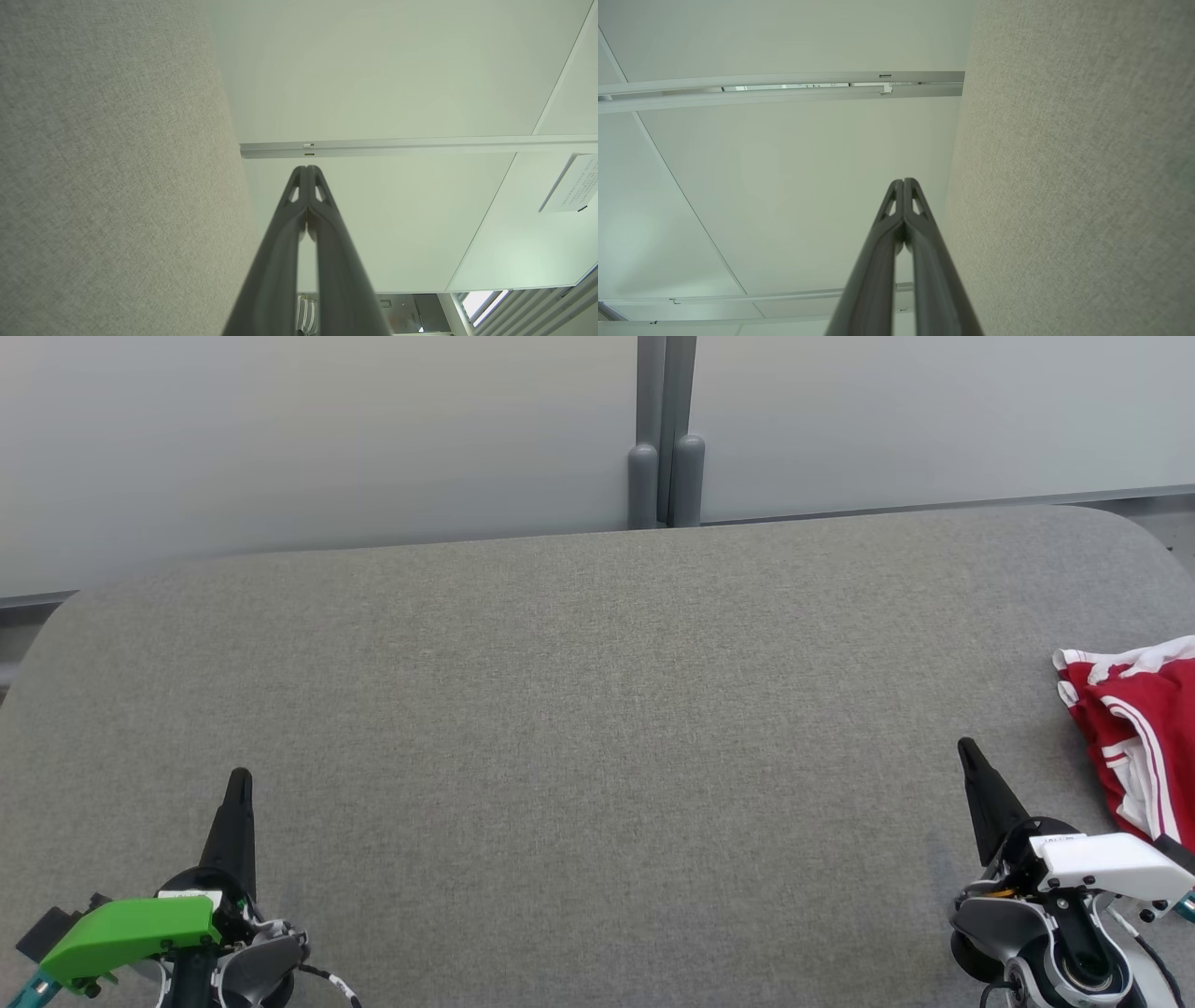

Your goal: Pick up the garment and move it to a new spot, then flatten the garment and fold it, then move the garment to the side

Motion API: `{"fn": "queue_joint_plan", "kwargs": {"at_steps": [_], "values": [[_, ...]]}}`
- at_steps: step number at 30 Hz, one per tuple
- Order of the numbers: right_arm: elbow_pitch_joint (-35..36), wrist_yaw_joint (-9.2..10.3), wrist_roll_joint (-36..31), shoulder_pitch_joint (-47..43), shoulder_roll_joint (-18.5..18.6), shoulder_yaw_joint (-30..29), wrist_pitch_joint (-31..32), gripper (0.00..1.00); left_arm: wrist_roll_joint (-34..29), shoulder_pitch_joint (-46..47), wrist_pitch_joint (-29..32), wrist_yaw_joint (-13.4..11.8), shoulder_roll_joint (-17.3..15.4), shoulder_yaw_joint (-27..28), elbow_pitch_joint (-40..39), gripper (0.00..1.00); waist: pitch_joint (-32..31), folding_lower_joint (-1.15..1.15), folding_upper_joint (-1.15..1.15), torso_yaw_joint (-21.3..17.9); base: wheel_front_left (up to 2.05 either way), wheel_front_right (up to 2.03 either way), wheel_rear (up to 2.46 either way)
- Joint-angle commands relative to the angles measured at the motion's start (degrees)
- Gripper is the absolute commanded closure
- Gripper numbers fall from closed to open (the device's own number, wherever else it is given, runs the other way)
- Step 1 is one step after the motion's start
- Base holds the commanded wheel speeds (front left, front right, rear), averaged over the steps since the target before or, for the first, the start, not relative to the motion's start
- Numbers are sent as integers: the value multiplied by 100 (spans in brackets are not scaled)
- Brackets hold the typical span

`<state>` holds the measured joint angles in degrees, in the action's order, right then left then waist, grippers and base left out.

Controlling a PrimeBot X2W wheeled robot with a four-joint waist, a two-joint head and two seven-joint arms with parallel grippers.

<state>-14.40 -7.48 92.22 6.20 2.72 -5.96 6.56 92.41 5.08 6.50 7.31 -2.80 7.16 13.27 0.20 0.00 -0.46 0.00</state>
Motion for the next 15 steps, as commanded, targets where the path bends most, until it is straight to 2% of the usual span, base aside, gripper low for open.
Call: {"fn": "queue_joint_plan", "kwargs": {"at_steps": [1, 15], "values": [[26, -3, 45, 60, 31, 10, 25, 100, 4, 60, 17, 43, 1, 9, -16, 100, 0, 0, 46, 0, 0, 0, 0], [26, -2, 45, 59, 31, 11, 26, 100, 6, 60, 16, 43, 1, 8, -17, 100, 0, 0, 46, 0, 0, 0, 0]]}}
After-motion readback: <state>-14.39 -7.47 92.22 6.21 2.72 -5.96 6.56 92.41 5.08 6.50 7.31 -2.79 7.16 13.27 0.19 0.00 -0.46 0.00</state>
